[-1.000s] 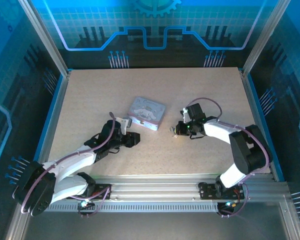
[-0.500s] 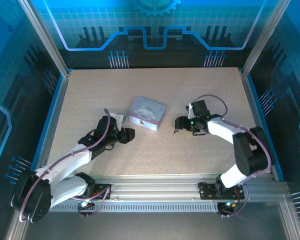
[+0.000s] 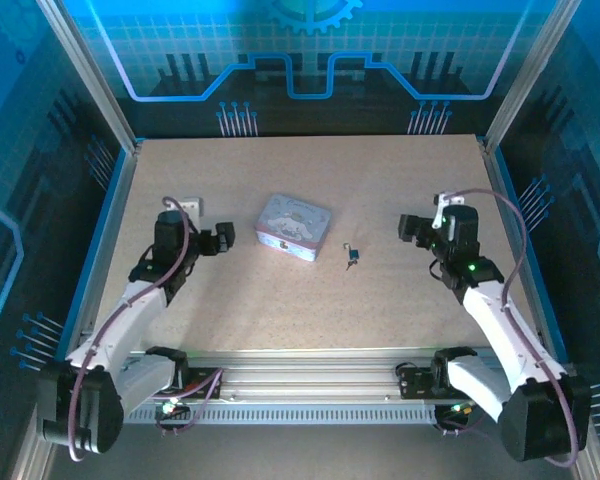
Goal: Unlock the padlock with the key
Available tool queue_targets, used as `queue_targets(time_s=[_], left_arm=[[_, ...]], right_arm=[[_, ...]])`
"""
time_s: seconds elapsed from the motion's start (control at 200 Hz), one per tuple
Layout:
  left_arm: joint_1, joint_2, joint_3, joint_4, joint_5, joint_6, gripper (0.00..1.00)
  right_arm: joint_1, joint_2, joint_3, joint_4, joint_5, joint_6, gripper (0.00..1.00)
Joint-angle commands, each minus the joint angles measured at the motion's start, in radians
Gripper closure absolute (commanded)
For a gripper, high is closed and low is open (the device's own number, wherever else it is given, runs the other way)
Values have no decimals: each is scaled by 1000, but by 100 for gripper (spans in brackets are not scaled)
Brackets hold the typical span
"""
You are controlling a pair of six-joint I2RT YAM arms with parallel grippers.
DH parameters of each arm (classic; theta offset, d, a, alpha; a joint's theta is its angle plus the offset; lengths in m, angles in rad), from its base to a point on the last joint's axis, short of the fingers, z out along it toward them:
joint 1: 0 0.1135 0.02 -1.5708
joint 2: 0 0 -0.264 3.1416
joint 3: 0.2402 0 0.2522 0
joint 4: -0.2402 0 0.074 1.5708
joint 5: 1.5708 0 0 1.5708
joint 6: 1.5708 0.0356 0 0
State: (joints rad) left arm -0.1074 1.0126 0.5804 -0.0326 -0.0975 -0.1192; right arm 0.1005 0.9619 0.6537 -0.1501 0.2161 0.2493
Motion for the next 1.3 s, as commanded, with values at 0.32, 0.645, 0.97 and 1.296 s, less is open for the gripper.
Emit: queue_targets(time_s=[0.32, 0.645, 0.97, 1.296], left_arm=[[144, 194, -358, 899, -24, 153, 1], [152, 245, -325, 863, 35, 167, 1], [153, 362, -348, 1078, 108, 82, 1], [151, 533, -237, 1018, 49, 67, 1]], right_arm=[[-59, 140, -389, 789, 47, -124, 0], [-53, 444, -377, 1104, -54, -198, 0], [-9, 535, -245, 939, 76, -195, 0], [3, 539, -249, 956, 88, -207, 0]])
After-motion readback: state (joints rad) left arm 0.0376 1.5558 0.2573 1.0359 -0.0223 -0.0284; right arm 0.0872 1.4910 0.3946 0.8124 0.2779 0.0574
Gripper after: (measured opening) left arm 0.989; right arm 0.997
